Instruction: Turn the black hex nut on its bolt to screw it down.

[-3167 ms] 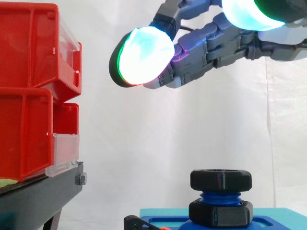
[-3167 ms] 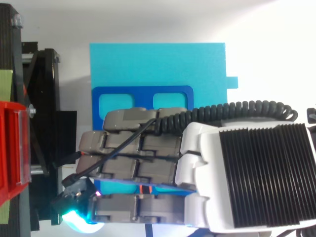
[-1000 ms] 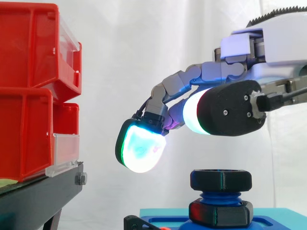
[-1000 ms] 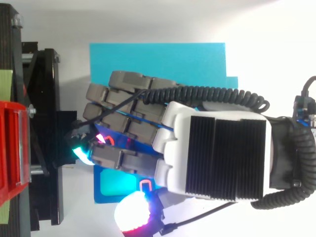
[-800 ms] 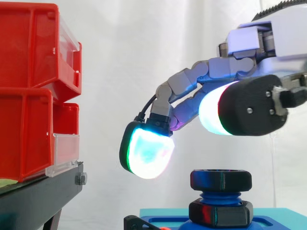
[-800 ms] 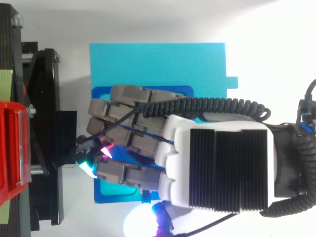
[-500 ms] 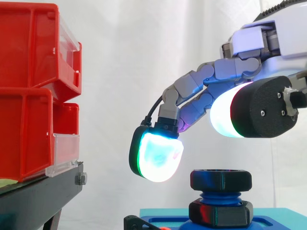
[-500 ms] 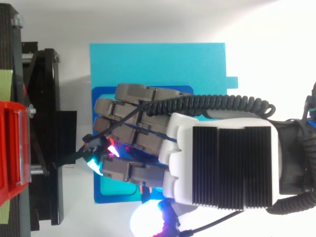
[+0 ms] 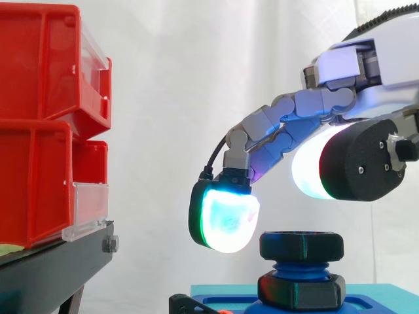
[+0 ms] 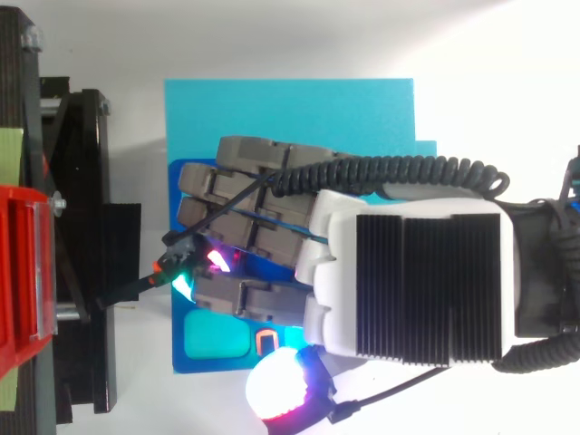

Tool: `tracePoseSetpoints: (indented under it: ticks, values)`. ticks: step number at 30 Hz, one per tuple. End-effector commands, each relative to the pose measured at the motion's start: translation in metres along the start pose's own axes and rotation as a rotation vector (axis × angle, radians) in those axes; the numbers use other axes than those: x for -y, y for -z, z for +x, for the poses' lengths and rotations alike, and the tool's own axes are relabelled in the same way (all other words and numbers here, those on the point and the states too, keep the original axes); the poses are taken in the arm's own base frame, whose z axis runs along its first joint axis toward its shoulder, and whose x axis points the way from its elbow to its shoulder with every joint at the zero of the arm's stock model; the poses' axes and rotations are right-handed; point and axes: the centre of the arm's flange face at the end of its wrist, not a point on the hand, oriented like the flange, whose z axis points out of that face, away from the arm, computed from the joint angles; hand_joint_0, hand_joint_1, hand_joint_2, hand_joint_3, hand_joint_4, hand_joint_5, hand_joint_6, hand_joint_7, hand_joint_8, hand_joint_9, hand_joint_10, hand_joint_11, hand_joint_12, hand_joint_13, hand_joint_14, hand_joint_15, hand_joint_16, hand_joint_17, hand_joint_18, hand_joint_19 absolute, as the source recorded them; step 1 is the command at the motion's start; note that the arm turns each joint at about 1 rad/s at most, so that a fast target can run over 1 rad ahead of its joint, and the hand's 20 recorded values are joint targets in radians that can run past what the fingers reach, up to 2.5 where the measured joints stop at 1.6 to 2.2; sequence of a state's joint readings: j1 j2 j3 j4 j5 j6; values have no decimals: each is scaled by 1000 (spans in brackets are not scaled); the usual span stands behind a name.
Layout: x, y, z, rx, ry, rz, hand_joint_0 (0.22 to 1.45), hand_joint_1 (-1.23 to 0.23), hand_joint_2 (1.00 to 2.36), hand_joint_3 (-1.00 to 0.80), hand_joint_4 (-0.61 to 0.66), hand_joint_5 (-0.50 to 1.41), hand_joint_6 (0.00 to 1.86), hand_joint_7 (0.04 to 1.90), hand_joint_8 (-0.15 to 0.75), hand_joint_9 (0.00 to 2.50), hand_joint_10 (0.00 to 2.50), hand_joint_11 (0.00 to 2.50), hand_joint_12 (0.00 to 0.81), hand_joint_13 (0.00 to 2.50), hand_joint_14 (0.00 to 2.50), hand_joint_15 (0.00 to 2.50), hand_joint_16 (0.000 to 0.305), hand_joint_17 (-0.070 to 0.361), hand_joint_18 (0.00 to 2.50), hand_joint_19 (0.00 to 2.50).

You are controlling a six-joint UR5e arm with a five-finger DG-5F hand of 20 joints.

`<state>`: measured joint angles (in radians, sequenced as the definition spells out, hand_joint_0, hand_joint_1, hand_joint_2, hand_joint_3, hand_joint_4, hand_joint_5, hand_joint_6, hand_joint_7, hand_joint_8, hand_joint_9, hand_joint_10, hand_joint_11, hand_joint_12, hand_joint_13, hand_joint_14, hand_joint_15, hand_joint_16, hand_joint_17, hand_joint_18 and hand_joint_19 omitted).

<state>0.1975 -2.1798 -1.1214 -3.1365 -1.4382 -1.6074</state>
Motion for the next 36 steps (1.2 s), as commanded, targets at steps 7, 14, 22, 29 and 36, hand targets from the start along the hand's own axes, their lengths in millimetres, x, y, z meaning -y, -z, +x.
tracePoseSetpoints:
  ticks: [7,14,22,29,36]
  values:
    - [0,-2,-4,19,2,-20,534,-183,1000,-500,169,-81,503,927,262,526,0,0,320,382,0,0,47,106,349,291]
    - [0,-2,-3,19,2,-28,534,-183,1000,-500,164,-69,503,975,258,538,0,0,319,391,0,0,47,105,359,297]
    - [1,0,-2,9,9,-47,534,-184,1000,-500,163,-66,503,989,258,544,0,0,318,398,0,0,46,105,362,295]
    - [-2,-1,-1,7,10,-58,535,-186,1000,-500,160,-51,503,1057,257,562,0,0,316,401,0,0,46,104,368,300]
    - [1,0,-1,4,13,-72,536,-187,1000,-500,154,-36,503,1161,258,580,0,0,314,406,0,0,46,104,375,295]
